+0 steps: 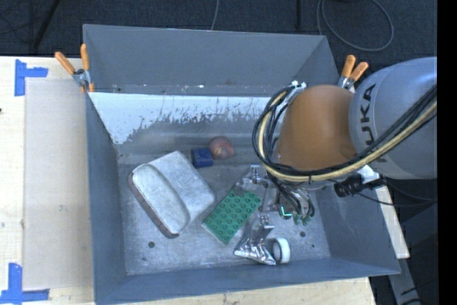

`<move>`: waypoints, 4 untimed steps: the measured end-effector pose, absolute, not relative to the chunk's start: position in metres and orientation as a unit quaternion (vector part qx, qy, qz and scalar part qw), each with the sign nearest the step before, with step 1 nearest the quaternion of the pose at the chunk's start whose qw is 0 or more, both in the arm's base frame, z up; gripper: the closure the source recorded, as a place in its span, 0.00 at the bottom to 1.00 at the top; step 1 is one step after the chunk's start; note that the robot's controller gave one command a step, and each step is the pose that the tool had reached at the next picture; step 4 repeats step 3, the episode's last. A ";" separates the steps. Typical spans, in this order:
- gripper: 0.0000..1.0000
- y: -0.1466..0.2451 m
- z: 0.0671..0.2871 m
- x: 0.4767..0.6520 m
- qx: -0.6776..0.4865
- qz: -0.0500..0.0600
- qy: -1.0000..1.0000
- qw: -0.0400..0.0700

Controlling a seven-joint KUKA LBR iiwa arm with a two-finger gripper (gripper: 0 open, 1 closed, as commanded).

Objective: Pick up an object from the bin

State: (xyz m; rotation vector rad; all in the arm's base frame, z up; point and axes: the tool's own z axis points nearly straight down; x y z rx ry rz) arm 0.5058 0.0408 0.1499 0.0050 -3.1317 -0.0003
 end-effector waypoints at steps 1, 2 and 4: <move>0.00 0.035 0.075 0.533 0.056 -0.001 -0.998 -0.009; 1.00 0.035 0.076 0.533 0.055 -0.001 -0.998 -0.008; 1.00 0.026 0.207 0.537 0.124 0.000 -0.992 -0.004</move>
Offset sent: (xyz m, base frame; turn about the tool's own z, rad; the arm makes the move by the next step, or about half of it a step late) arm 0.0213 -0.0070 -0.0799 -0.1109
